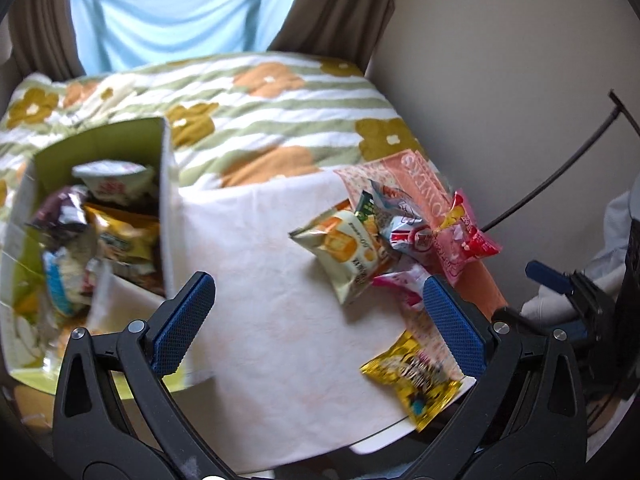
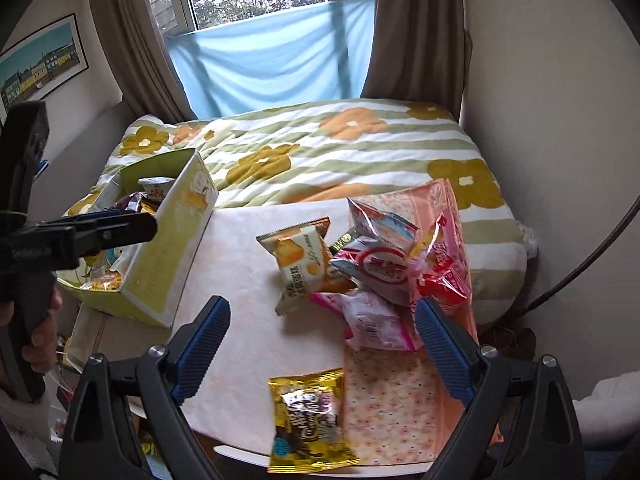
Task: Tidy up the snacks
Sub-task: 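Move both tools back to the remaining snacks on the table, then grasp the cream bread bag with the left tool while the right tool grasps the pink-white packet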
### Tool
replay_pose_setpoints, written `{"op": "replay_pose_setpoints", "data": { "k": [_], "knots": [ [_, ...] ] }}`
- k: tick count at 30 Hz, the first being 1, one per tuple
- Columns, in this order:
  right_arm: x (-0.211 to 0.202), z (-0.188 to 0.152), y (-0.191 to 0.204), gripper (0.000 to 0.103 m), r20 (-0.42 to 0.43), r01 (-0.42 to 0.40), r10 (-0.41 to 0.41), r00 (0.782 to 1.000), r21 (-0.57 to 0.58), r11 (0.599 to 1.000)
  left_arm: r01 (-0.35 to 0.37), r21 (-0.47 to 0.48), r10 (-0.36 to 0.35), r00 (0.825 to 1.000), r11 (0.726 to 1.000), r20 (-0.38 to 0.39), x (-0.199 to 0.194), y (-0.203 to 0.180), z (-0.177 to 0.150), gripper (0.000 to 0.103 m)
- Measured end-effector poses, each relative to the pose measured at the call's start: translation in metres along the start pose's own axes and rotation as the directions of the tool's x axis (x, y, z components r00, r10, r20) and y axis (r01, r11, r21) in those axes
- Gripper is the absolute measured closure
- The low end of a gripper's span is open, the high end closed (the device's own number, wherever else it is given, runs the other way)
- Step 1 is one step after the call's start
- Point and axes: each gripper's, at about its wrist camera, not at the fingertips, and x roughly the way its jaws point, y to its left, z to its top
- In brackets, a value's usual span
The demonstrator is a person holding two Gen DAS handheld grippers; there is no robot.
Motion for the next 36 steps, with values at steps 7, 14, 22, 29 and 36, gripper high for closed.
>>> {"op": "replay_pose_setpoints", "data": {
  "k": [7,14,22,29,36],
  "knots": [
    [0.029,-0.011,-0.028,0.011,-0.028,-0.082,0.081,0.996,-0.038,0.996,-0.034,-0.076,0.029,0.997,0.997,-0.075,0.056,-0.017,0.0,0.0],
    [0.074,-0.023,-0.016,0.011,-0.063,-0.11,0.105,0.993,-0.097,0.989,-0.049,-0.092,0.035,0.988,0.995,-0.152,0.116,-0.014,0.008,0.0],
    [0.115,-0.031,-0.002,0.012,-0.101,0.021,-0.037,0.994,-0.153,0.988,0.011,-0.076,-0.029,0.97,0.997,-0.242,0.184,-0.012,0.015,0.0],
    [0.134,-0.033,-0.007,0.016,-0.143,0.086,-0.102,0.984,-0.115,0.99,0.022,-0.068,-0.041,0.955,0.997,-0.294,0.221,-0.013,0.012,0.0],
    [0.144,-0.033,-0.01,0.016,-0.163,0.136,-0.149,0.975,-0.091,0.987,0.085,-0.073,-0.103,0.951,0.994,-0.292,0.233,-0.015,0.013,0.01]
  ]
}}
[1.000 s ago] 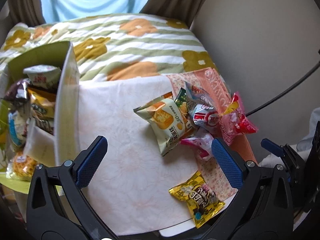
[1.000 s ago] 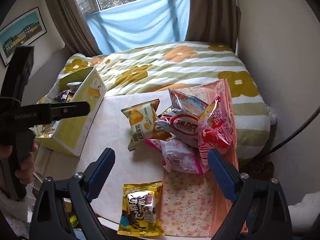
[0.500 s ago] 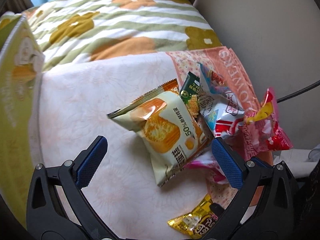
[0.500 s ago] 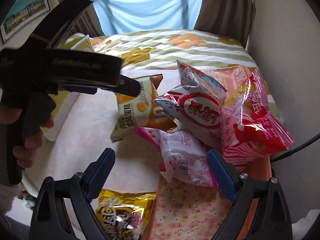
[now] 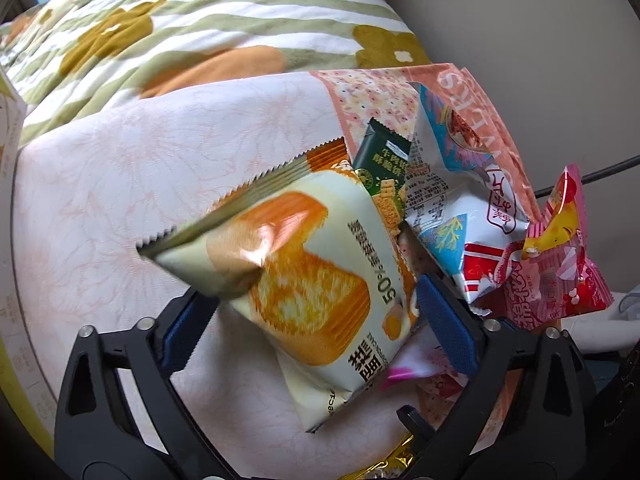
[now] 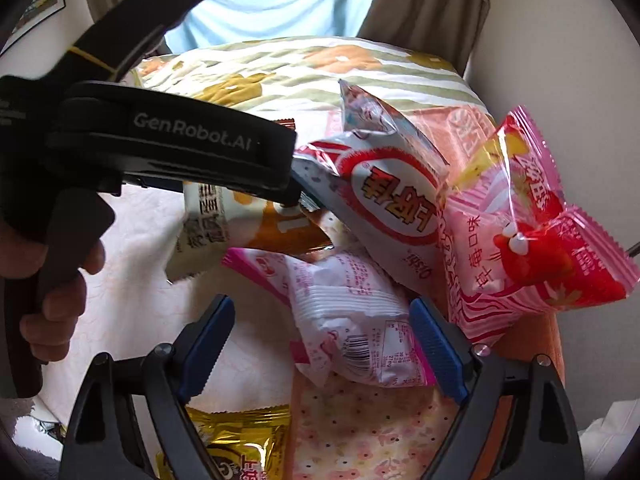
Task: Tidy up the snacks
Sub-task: 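Grasp the cream bread bag with the left tool while the right tool grasps the pink-white packet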
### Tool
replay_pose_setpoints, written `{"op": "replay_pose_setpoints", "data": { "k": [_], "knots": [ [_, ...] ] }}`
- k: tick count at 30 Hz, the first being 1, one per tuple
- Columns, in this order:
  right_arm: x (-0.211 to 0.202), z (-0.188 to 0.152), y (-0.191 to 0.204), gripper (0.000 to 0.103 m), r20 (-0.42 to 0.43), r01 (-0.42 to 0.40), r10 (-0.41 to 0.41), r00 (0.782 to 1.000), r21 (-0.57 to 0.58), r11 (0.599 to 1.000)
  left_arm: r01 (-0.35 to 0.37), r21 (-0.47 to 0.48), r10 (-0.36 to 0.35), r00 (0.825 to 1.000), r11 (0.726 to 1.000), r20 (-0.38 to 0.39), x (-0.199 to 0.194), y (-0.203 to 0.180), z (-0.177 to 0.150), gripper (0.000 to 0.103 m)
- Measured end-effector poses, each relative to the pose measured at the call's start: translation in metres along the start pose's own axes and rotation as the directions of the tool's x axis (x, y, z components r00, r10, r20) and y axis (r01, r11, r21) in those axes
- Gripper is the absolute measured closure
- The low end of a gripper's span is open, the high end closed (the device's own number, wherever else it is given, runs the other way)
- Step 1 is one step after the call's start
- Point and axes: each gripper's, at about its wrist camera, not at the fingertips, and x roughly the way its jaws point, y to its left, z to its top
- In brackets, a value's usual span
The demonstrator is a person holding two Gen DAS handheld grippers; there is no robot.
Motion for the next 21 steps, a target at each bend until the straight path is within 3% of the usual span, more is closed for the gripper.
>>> {"op": "replay_pose_setpoints", "data": {
  "k": [10,14,16,18,21],
  "knots": [
    [0.01,0.004,-0.007,0.016,-0.025,-0.011,0.012,1.0,0.052,0.999,-0.007,0.047,0.006,1.0,0.999,0.019,-0.007,-0.002,-0.006,0.028],
    [0.016,0.01,-0.012,0.017,-0.027,-0.016,0.018,0.999,0.054,0.998,-0.008,0.045,0.008,1.0,0.999,0.017,-0.011,0.003,-0.006,0.03],
    [0.019,0.013,-0.014,0.019,-0.028,-0.013,0.015,0.999,0.05,0.999,-0.028,0.046,0.027,0.999,0.999,0.027,-0.015,0.006,-0.007,0.031],
    [0.019,0.009,-0.009,0.021,-0.027,-0.009,0.01,1.0,0.045,0.999,-0.029,0.036,0.028,0.999,0.999,0.032,-0.021,0.012,-0.009,0.039],
    [0.023,0.008,-0.013,0.026,-0.027,-0.005,0.006,1.0,0.04,0.999,-0.044,0.021,0.044,0.998,0.999,0.033,-0.028,0.019,-0.013,0.039]
  ]
}}
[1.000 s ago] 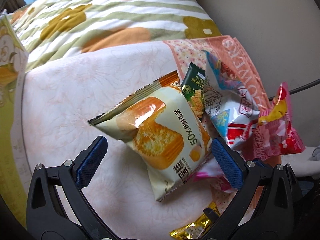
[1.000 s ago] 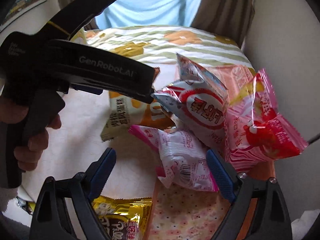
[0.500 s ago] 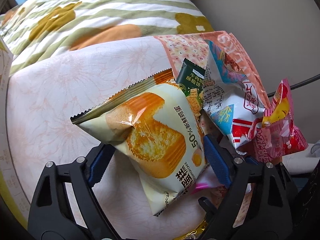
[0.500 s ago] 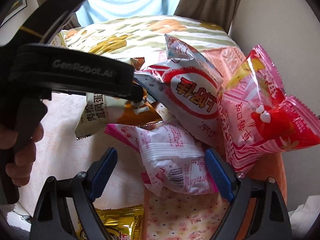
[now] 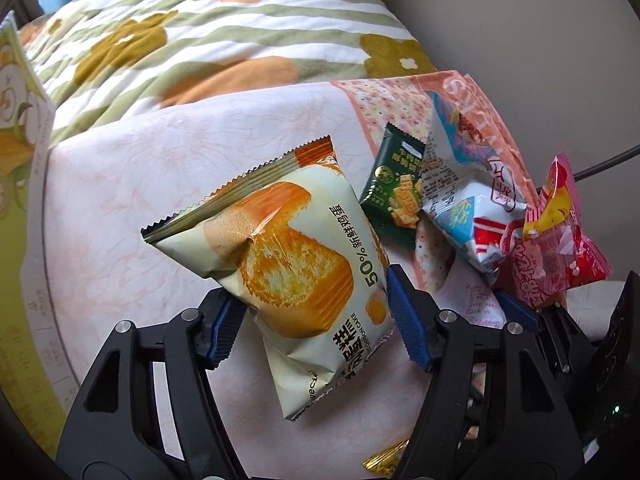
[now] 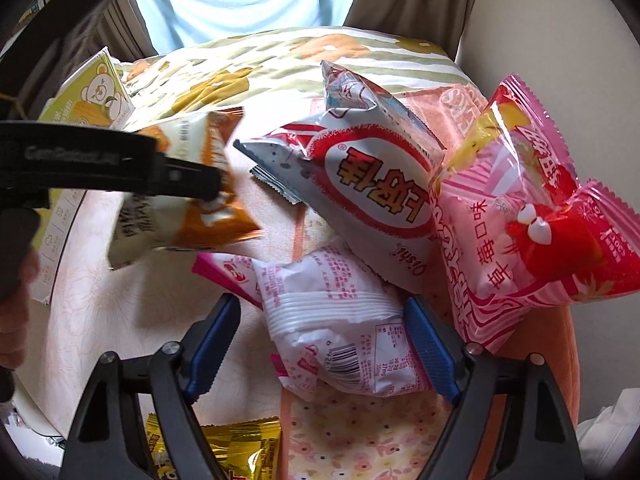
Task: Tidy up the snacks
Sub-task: 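Grasp the cream bread bag with the left tool while the right tool grasps the pink-white packet, then carry both bags over the yellow box and open both tools to drop them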
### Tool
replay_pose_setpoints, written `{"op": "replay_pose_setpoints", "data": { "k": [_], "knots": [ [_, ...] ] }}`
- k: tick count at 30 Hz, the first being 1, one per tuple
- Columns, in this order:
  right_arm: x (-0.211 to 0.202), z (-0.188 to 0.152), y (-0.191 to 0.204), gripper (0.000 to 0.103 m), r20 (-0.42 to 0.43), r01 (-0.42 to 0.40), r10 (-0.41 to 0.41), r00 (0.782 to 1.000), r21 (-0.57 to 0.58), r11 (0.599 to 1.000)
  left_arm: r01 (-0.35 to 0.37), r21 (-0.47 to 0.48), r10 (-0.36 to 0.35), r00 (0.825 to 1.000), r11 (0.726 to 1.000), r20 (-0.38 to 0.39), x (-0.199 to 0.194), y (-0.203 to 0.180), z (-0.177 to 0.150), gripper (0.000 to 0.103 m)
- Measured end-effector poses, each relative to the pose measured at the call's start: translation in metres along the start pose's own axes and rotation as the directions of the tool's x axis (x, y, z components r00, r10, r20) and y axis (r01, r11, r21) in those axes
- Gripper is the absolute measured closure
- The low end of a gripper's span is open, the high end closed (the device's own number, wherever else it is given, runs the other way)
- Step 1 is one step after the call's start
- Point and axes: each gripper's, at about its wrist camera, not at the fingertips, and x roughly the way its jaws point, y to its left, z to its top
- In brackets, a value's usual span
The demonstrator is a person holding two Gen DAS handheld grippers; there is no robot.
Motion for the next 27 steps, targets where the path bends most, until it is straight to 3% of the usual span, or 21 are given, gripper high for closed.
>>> {"op": "replay_pose_setpoints", "data": {
  "k": [5,15,27],
  "knots": [
    [0.004,0.001,-0.003,0.028,0.006,0.002,-0.002,1.0,-0.002,1.0,-0.018,-0.019,0.018,1.0,1.0,0.011,-0.01,0.008,-0.007,0.039],
    [-0.007,-0.011,0.007,0.053,0.015,-0.045,0.046,0.999,-0.059,0.997,-0.048,-0.026,0.049,0.997,0.999,0.051,-0.036,0.01,-0.017,0.039],
    [-0.052,-0.017,0.01,0.057,0.066,-0.134,0.138,0.988,-0.051,0.99,-0.076,-0.075,0.086,0.988,0.994,0.13,-0.086,0.005,-0.034,0.039]
  ]
}}
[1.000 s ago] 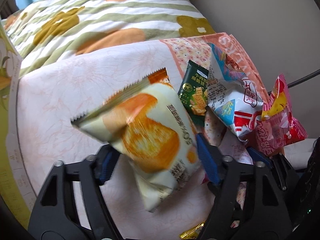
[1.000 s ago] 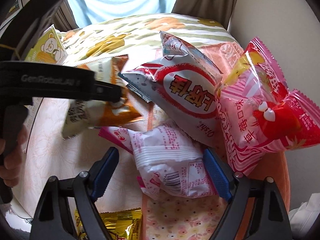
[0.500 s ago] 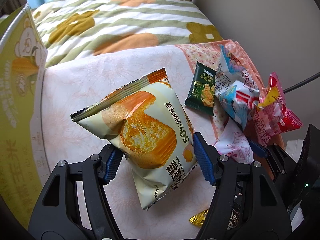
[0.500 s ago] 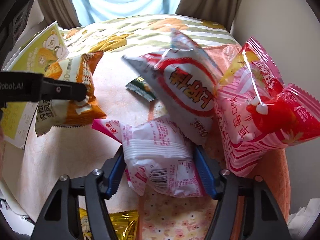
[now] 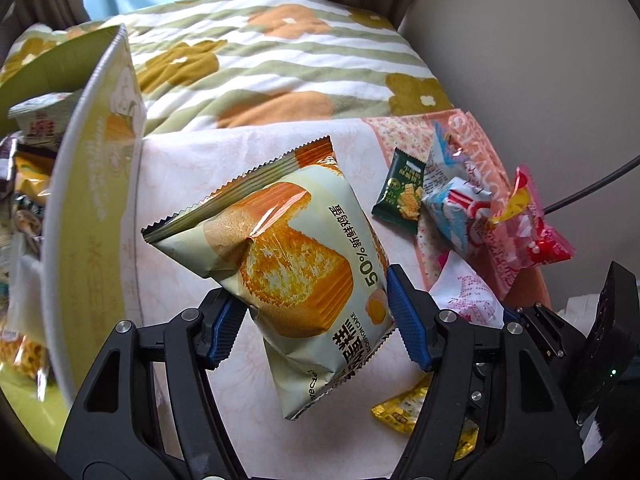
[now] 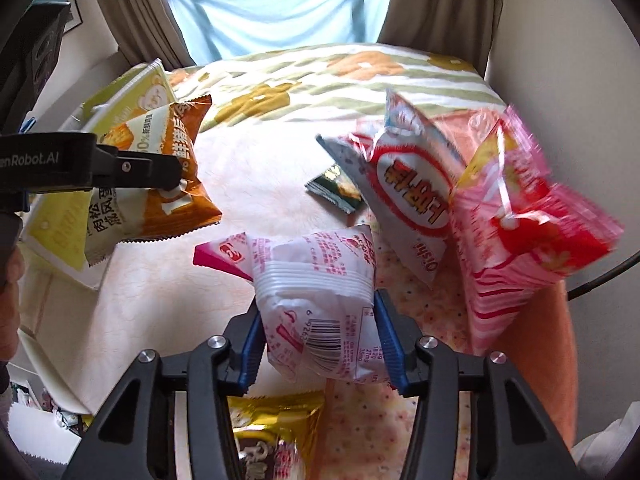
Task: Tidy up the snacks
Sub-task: 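Carry both bags over the yellow box and open both tools to drop them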
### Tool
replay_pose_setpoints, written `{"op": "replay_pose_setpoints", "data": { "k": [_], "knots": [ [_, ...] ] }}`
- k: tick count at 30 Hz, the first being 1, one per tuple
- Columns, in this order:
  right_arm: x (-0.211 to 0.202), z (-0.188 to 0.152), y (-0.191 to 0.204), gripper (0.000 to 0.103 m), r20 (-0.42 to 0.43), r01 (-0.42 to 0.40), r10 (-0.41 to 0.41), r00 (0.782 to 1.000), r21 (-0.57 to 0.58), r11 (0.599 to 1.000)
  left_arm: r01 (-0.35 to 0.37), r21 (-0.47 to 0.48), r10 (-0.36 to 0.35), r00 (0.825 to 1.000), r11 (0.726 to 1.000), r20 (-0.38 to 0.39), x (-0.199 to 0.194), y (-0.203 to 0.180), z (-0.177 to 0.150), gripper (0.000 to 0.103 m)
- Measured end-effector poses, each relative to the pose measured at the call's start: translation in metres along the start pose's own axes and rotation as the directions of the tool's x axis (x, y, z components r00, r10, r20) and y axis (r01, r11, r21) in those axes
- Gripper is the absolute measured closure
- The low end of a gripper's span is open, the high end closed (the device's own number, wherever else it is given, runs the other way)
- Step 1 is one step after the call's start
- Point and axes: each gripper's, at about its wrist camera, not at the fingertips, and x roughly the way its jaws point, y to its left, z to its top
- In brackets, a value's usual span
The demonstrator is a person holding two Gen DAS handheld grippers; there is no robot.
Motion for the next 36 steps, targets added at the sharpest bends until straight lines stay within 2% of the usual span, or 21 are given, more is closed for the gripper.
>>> {"op": "replay_pose_setpoints", "data": {
  "k": [6,13,18,23,26,31,36],
  "knots": [
    [-0.049,0.012,0.008,0.057,0.046,-0.033,0.035,0.998,-0.049,0.998,-0.003,-0.036,0.007,0.996,0.999,0.093,-0.054,-0.007,-0.003,0.039],
    [-0.099,0.044,0.035,0.057,0.129,-0.076,0.096,0.987,-0.152,0.986,-0.044,-0.1,0.064,0.978,0.994,0.2,-0.123,0.006,-0.008,0.039],
    [-0.117,0.067,0.073,0.057,0.184,-0.101,0.145,0.972,-0.226,0.969,-0.064,-0.161,0.106,0.958,0.985,0.268,-0.166,0.036,-0.011,0.039],
    [-0.122,0.091,0.124,0.057,0.214,-0.145,0.209,0.954,-0.283,0.948,-0.074,-0.21,0.14,0.936,0.975,0.322,-0.201,0.084,-0.015,0.039],
    [-0.118,0.103,0.163,0.057,0.221,-0.163,0.234,0.947,-0.299,0.94,-0.083,-0.231,0.158,0.931,0.969,0.328,-0.217,0.123,-0.018,0.039],
    [-0.095,0.121,0.224,0.057,0.203,-0.213,0.272,0.941,-0.271,0.939,-0.108,-0.235,0.177,0.94,0.966,0.293,-0.23,0.189,-0.018,0.039],
    [-0.07,0.13,0.273,0.057,0.182,-0.22,0.263,0.948,-0.223,0.949,-0.097,-0.208,0.144,0.964,0.973,0.225,-0.222,0.25,-0.017,0.039]
  ]
}}
